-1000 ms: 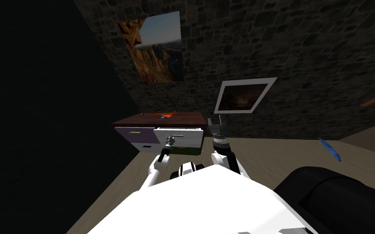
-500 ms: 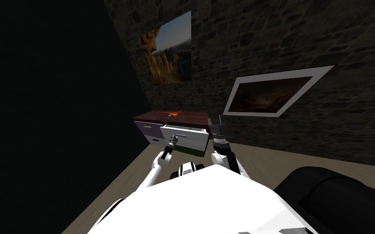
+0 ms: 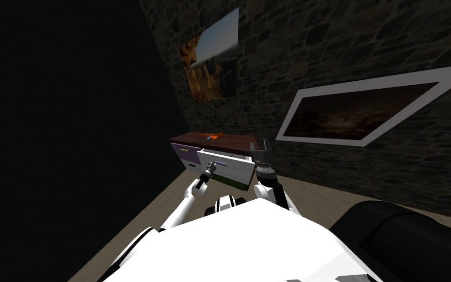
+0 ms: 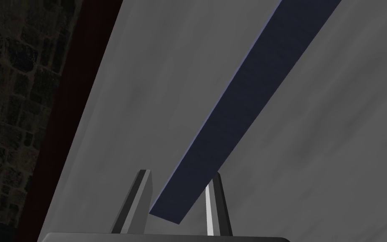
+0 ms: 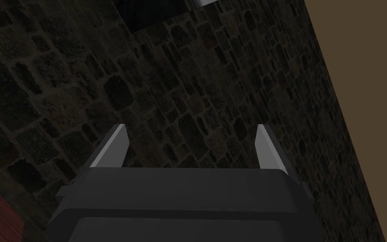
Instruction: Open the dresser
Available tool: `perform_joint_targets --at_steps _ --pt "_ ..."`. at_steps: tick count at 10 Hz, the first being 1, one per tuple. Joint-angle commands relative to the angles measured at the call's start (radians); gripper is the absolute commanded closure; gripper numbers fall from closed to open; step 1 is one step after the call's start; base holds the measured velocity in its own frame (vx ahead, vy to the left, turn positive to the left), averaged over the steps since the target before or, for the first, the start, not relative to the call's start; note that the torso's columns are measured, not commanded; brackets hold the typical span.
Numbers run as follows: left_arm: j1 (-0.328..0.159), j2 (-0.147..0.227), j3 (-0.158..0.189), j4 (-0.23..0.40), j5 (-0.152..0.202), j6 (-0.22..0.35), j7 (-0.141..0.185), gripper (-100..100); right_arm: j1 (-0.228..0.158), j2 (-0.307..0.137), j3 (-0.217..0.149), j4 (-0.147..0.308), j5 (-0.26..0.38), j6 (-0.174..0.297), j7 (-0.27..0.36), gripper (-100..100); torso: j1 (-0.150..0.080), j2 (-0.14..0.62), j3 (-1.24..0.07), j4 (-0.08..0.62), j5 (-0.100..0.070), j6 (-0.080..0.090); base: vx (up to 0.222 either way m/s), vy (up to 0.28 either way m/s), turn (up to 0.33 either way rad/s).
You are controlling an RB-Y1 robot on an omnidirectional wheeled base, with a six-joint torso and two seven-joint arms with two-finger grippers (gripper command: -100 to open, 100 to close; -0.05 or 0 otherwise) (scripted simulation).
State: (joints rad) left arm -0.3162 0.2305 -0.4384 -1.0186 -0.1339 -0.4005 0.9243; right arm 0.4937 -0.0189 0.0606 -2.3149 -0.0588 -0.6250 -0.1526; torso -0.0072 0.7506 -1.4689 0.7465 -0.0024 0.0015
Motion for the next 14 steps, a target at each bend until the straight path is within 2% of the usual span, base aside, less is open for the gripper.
perform_joint_targets --at_steps 1,2,3,4,5,8,9,10,11,14 --pt "-0.061 -0.015 -0.032 0.032 -0.010 -0.022 0.029 100 0.000 0.000 0.000 0.000 0.000 0.000 0.000 0 0.005 0.000 0.000 0.002 0.002 0.001 -0.019 -0.011 0.098" --pt "-0.090 0.009 -0.080 0.084 -0.059 -0.042 0.081 100 0.000 0.000 0.000 0.000 0.000 0.000 0.000 0 0.006 0.000 0.000 0.002 0.003 0.003 -0.026 -0.045 0.339" --pt "-0.115 0.009 -0.110 0.106 -0.064 -0.042 0.105 100 0.000 0.000 0.000 0.000 0.000 0.000 0.000 0 0.005 0.000 0.000 0.000 0.002 -0.001 -0.027 -0.057 0.431" --pt "-0.145 0.009 -0.115 0.107 -0.064 -0.042 0.112 100 0.000 0.000 0.000 0.000 0.000 0.000 0.000 0 0.006 -0.004 -0.002 -0.002 0.002 -0.001 -0.028 -0.028 0.268" --pt "-0.121 0.003 -0.110 0.121 -0.064 -0.040 0.098 100 0.000 0.000 0.000 0.000 0.000 0.000 0.000 0 0.008 -0.006 -0.004 0.000 0.002 -0.002 -0.010 -0.011 0.036" --pt "-0.103 0.042 -0.197 0.035 -0.100 -0.052 0.156 100 0.000 0.000 0.000 0.000 0.000 0.000 0.000 0 0.011 -0.010 -0.006 -0.003 0.002 -0.006 0.026 -0.020 0.337" --pt "-0.103 0.042 -0.197 0.030 -0.100 -0.052 0.156 100 0.000 0.000 0.000 0.000 0.000 0.000 0.000 0 0.012 -0.011 -0.006 -0.001 0.002 -0.007 0.029 -0.020 0.127" --pt "-0.097 0.055 -0.225 -0.002 -0.111 -0.056 0.174 100 0.000 0.000 0.000 0.000 0.000 0.000 0.000 0 0.013 -0.011 -0.006 0.000 0.003 -0.006 0.045 -0.015 0.195" --pt "-0.097 0.055 -0.225 -0.002 -0.111 -0.056 0.174 100 0.000 0.000 0.000 0.000 0.000 0.000 0.000 0 0.013 -0.010 -0.006 0.000 0.003 -0.007 0.031 -0.011 0.123" --pt "-0.079 0.093 -0.309 -0.090 -0.146 -0.068 0.228 100 0.000 0.000 0.000 0.000 0.000 0.000 0.000 0 0.016 -0.008 -0.004 0.002 0.003 -0.010 0.034 -0.016 0.367"
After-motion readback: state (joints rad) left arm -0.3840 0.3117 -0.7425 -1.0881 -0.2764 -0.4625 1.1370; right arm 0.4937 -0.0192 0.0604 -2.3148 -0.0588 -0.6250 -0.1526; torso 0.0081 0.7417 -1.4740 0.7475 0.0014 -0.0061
